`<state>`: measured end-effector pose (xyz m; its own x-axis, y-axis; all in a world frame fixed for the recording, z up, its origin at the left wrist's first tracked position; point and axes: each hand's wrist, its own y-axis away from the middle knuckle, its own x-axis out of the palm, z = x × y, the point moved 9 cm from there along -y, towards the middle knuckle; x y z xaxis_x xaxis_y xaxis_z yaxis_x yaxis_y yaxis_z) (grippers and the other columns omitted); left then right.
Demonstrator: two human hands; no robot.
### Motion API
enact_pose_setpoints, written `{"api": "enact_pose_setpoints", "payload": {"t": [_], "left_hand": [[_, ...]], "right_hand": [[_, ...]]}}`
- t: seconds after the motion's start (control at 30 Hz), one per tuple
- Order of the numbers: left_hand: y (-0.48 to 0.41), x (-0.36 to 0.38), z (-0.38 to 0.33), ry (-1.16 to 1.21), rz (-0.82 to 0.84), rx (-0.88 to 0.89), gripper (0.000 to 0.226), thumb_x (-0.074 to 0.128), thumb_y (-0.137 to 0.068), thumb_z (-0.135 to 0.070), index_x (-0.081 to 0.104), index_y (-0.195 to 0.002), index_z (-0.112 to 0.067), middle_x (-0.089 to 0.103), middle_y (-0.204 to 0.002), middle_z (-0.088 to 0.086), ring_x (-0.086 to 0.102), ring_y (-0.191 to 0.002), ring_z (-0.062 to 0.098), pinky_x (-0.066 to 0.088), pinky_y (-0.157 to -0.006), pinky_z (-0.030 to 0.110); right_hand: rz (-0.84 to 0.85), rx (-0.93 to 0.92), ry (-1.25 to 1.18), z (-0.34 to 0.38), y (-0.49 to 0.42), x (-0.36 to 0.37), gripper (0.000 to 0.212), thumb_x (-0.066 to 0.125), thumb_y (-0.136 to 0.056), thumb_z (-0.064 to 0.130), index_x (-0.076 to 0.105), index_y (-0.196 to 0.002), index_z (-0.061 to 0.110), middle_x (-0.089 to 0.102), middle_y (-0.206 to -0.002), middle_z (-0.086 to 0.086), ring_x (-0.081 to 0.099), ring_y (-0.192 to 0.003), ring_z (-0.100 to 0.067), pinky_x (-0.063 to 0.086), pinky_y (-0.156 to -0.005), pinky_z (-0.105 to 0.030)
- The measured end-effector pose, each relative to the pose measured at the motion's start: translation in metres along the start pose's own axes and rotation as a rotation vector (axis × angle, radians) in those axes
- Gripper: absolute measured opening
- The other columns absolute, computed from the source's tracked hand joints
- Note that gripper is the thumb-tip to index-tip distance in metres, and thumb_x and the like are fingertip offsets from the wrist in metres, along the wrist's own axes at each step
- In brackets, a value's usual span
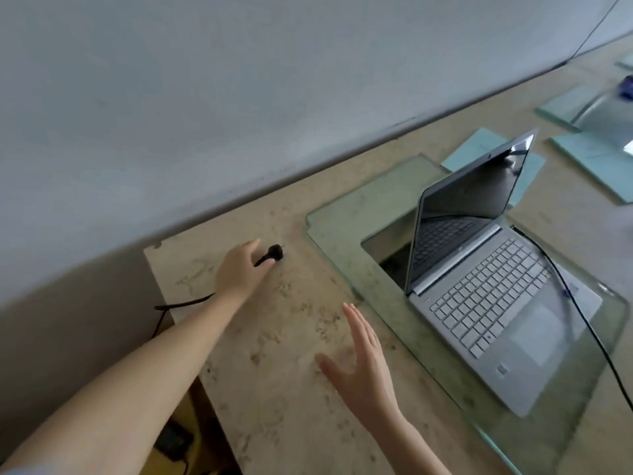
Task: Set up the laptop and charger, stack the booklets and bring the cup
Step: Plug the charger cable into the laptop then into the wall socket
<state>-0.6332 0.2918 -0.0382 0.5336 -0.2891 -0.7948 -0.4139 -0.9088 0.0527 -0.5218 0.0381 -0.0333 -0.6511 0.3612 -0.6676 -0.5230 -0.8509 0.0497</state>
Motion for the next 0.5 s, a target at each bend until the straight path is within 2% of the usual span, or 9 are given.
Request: {"api": "enact_pose_setpoints", "payload": {"t": [0.07,0.13,0.37,0.5], "left_hand": [[-0.008,0.005,-0.011,-0.034,-0.041,0.076,0.041,0.065,-0.083,-0.029,0.063,-0.120,-0.010,0.065,-0.119,0.010,0.057,-0.113,0.031,0.048,-0.088,0.038],[-0.010,0.009,-0.017,0.002,-0.082,0.107,0.031,0.065,-0.082,-0.026,0.068,-0.110,-0.013,0.067,-0.109,0.010,0.059,-0.104,0.031,0.047,-0.080,0.035],[0.003,0.002,0.004,0.268,-0.062,-0.014,0.042,0.071,-0.078,-0.023,0.066,-0.118,-0.010,0.070,-0.114,0.008,0.065,-0.103,0.021,0.044,-0.088,0.026],[0.031,-0.036,0.034,0.569,-0.159,-0.177,0.024,0.076,-0.073,-0.019,0.066,-0.094,-0.012,0.072,-0.094,0.003,0.067,-0.087,0.014,0.044,-0.069,0.017]], "right_hand": [[-0.014,0.005,-0.007,0.002,0.004,0.004,0.086,0.068,-0.076,0.051,0.022,-0.148,0.039,0.022,-0.157,0.018,0.014,-0.145,-0.001,0.021,-0.119,-0.033],[-0.011,0.019,0.010,0.001,0.007,0.006,0.085,0.068,-0.075,0.051,0.024,-0.147,0.038,0.024,-0.156,0.016,0.014,-0.145,-0.001,0.021,-0.119,-0.033],[-0.001,0.035,0.055,0.019,0.005,0.015,0.084,0.067,-0.077,0.051,0.021,-0.147,0.041,0.022,-0.156,0.018,0.012,-0.145,0.000,0.020,-0.120,-0.033],[0.036,-0.039,0.088,0.059,-0.002,0.030,0.083,0.059,-0.079,0.057,0.013,-0.148,0.045,0.016,-0.157,0.022,0.006,-0.146,0.000,0.017,-0.120,-0.033]]}}
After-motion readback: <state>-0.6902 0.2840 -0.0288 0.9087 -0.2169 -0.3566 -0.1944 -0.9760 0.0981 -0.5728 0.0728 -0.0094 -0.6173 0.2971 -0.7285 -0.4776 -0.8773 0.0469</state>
